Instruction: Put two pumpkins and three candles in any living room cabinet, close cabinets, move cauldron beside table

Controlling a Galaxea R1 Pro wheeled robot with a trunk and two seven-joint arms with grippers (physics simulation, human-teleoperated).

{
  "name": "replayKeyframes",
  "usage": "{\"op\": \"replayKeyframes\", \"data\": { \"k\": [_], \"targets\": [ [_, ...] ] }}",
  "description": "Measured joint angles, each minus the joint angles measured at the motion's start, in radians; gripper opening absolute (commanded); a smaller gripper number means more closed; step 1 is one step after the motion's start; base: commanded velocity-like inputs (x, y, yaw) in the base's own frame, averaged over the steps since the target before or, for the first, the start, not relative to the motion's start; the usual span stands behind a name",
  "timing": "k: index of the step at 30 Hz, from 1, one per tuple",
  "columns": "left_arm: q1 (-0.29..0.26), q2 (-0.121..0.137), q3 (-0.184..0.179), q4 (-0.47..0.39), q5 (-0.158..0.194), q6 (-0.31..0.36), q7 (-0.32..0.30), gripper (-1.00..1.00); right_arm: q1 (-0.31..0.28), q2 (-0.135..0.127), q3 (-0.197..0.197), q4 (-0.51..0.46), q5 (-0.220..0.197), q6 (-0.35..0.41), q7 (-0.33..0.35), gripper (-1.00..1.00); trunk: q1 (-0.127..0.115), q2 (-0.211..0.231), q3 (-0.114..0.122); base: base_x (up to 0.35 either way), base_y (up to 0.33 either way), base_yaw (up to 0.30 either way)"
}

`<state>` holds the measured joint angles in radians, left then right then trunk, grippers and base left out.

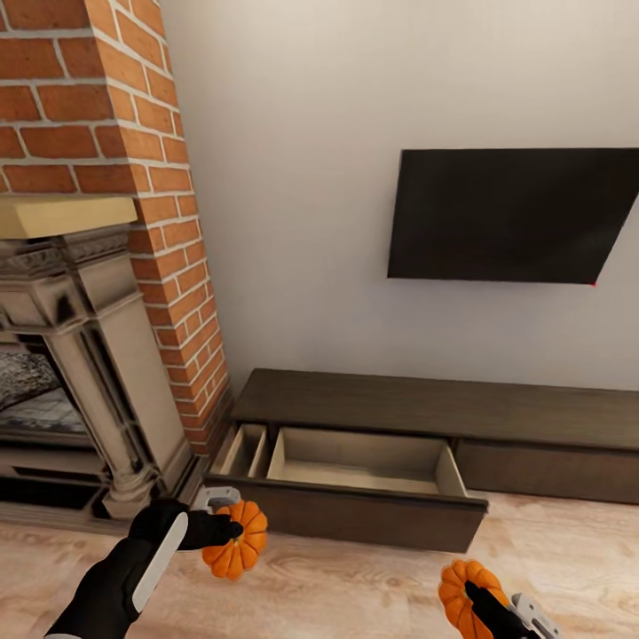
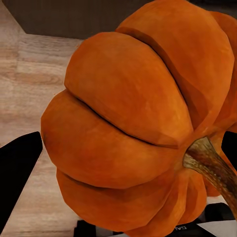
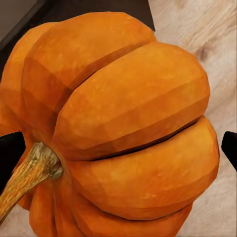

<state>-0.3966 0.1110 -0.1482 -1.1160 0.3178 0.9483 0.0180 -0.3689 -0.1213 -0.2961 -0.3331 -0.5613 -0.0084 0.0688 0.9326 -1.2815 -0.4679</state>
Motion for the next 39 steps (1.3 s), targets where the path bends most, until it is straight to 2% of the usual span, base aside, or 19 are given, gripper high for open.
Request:
{"op": "replayKeyframes", "data": {
  "k": [9,16,31,39],
  "targets": [
    [0.000,0.000,0.000,0.002,-0.004,0.000,0.001,-1.00,0.000,0.000,0.001,0.000,0.000,0.003,0.000,-1.00,0.000,0.000,-0.005,0.252,0.160,-0.002],
    [0.000,0.000,0.000,0.002,-0.002,0.000,0.001,-1.00,0.000,0.000,0.003,0.000,0.000,0.005,0.002,-1.00,0.000,0.000,-0.013,0.255,0.012,-0.060],
    [0.000,0.000,-0.002,0.002,-0.001,0.000,0.003,-1.00,0.000,0.000,0.004,0.000,0.000,0.006,0.002,-1.00,0.000,0.000,-0.033,0.254,0.000,-0.161],
    [0.000,0.000,-0.002,0.002,-0.002,0.000,0.003,-1.00,0.000,0.000,0.004,0.000,0.001,0.003,0.002,-1.00,0.000,0.000,-0.036,0.253,0.000,-0.024]
  ]
}}
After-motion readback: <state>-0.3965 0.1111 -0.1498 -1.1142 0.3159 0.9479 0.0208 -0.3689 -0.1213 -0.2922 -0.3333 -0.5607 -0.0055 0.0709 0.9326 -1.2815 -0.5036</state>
